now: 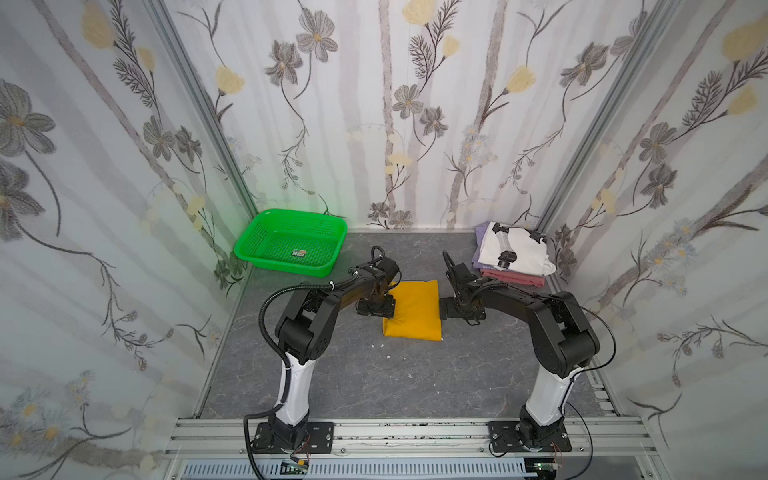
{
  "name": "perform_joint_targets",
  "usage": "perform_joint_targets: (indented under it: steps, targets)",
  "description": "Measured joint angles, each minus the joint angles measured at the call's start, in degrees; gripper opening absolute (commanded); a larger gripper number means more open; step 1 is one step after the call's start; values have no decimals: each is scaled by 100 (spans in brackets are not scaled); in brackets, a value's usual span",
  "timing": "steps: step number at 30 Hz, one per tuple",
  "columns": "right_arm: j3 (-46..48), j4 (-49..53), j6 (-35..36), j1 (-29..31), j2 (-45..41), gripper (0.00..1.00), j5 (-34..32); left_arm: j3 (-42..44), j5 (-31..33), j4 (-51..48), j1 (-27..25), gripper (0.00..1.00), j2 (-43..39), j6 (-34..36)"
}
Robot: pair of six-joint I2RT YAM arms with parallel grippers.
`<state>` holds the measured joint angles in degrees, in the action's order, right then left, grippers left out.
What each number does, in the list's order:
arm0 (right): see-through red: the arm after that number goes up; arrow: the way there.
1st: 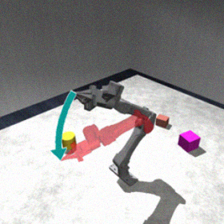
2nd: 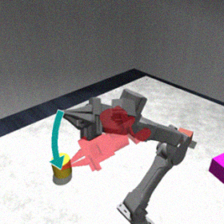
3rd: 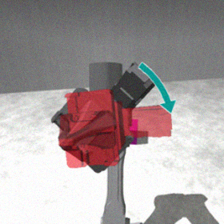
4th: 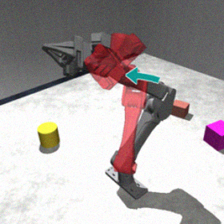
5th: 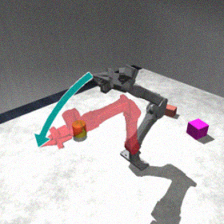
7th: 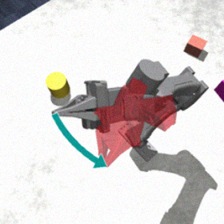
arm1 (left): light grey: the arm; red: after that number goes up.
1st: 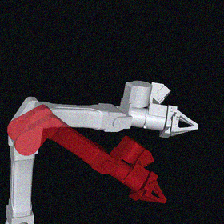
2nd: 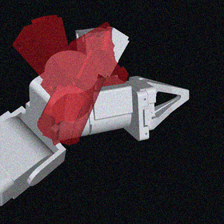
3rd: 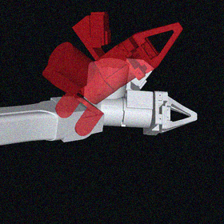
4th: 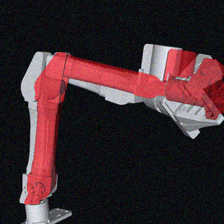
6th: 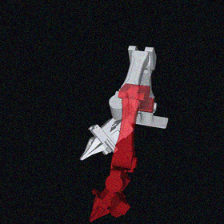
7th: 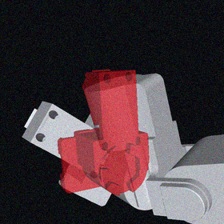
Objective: Fold and stack the t-shirts
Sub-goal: 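Lower both grippers onto the yellow shirt's sides and grasp it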
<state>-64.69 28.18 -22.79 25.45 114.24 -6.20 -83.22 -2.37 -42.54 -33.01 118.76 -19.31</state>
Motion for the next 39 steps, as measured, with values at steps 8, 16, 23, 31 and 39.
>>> perform_joint_targets:
  steps: [8, 16, 23, 31, 39]
  targets:
    - [741, -811, -11, -363, -953, 100, 1858, 136, -11, 149, 39, 74, -42, -15]
    - [994, -2070, -348, -435, -374, 100, 3834, 151, -70, 208, 66, 74, -52, -15]
    - [907, -3176, -844, -369, 197, 100, 4741, 186, -111, 225, 90, 74, -76, -15]
    - [629, -3860, -1263, -26, 667, 100, 4872, 249, -140, 315, 98, 74, -101, -15]
    - [341, -3945, -1512, 302, 901, 86, 4559, 306, -146, 385, 98, 74, -125, -17]
